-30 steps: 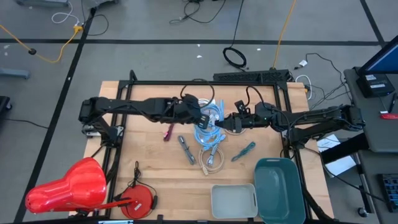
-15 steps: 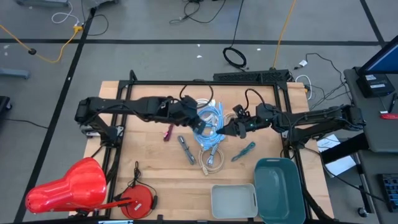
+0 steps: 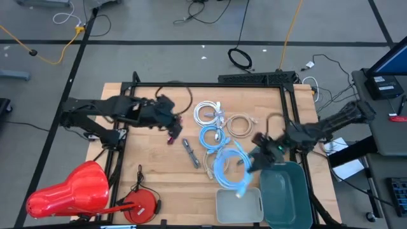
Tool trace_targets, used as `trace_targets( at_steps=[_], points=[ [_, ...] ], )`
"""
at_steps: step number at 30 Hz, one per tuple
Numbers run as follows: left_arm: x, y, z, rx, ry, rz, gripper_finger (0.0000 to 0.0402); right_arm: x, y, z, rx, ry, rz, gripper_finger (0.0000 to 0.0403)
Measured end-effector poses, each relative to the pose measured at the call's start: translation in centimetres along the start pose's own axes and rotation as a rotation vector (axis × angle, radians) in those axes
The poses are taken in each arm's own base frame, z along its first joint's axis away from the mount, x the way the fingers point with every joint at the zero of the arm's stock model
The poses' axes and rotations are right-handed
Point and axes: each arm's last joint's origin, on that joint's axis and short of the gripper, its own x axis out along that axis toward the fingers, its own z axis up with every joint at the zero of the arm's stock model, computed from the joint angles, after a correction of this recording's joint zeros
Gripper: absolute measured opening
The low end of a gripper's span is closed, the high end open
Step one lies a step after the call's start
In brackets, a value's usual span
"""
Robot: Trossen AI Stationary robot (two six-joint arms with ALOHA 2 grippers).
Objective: Pick & Place USB Port
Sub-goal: Put the top left HDMI cable into the blue bin
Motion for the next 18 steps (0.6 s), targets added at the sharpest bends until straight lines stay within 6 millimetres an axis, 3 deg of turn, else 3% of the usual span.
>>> trace_targets(
  at_steps=[4, 10, 14, 18],
  points=[
    [-2.0, 0.4, -1.2, 0.024, -0.042, 0.056, 0.0135, -0.7, -0.1, -5.2, 0.169, 0.046, -0.146, 0.0030],
    [-3.5, 0.4, -3.1, 0.017, -0.061, 0.114, 0.0136, -2.1, -2.9, -11.5, 0.389, -0.068, -0.488, 0.0030],
    [-3.8, 0.2, -3.6, 0.034, -0.066, 0.124, 0.0136, -2.6, -4.7, -13.4, 0.427, -0.196, -0.603, 0.0030],
    [-3.9, 0.2, -3.8, 0.045, -0.062, 0.125, 0.0136, -2.2, -5.1, -13.9, 0.433, -0.175, -0.630, 0.0030]
  ],
)
